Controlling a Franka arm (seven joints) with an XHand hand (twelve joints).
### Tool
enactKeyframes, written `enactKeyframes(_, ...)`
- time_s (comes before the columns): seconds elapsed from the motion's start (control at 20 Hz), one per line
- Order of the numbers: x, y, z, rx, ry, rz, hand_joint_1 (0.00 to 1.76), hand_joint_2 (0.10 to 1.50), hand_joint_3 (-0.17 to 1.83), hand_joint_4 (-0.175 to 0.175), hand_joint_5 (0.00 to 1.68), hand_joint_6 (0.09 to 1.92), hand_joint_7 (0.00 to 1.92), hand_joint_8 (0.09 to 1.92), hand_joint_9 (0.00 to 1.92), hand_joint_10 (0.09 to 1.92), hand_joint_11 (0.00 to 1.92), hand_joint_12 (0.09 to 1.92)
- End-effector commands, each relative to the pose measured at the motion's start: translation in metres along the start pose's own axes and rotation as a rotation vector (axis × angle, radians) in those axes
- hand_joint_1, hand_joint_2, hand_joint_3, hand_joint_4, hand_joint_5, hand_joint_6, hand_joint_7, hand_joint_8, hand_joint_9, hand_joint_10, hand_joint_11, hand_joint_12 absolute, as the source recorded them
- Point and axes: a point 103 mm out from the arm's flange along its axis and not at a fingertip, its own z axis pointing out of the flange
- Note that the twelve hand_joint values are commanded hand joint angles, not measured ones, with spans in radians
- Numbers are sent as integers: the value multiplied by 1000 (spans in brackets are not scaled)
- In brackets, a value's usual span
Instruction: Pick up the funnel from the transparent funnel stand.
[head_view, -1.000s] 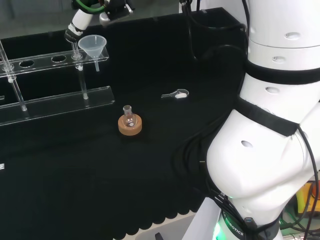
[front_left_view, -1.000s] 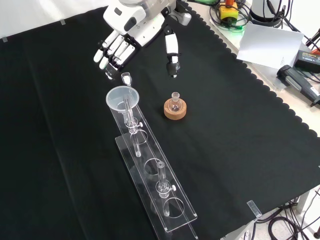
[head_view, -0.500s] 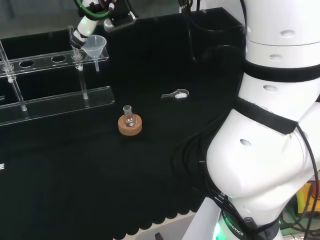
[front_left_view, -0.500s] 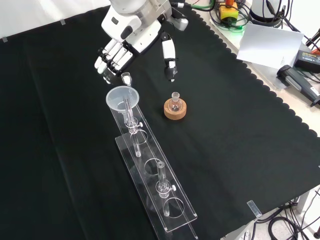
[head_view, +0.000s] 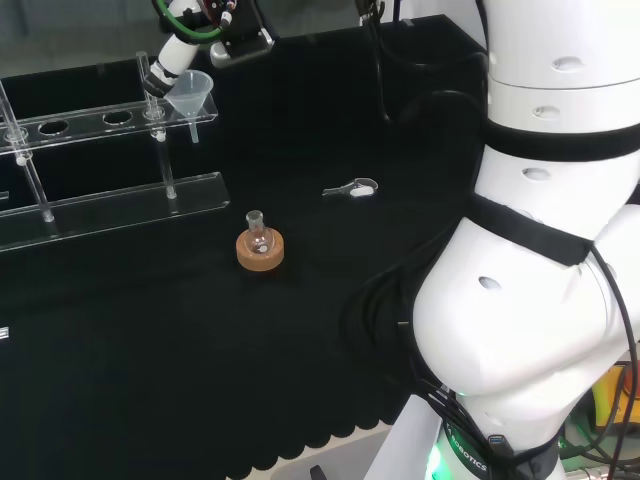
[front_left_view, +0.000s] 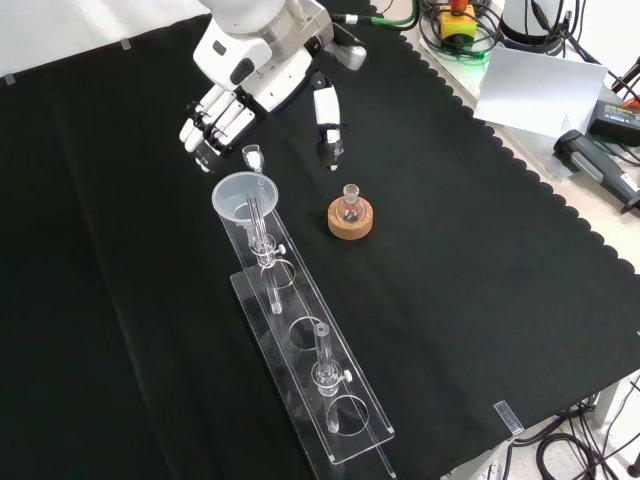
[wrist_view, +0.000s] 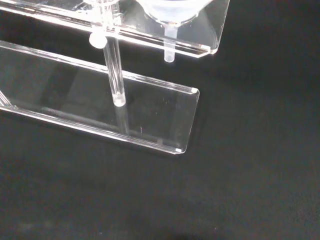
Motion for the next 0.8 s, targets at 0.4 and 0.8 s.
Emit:
enactKeyframes(0.4, -8, 30, 16, 45, 24, -10, 474, 655, 9, -51, 0, 87, 0, 87, 0, 87, 0, 87)
enactKeyframes(0.8, -18, 44, 26, 26, 42, 12, 468, 658, 10, -54, 0, 87, 19, 87, 0, 87, 0, 87)
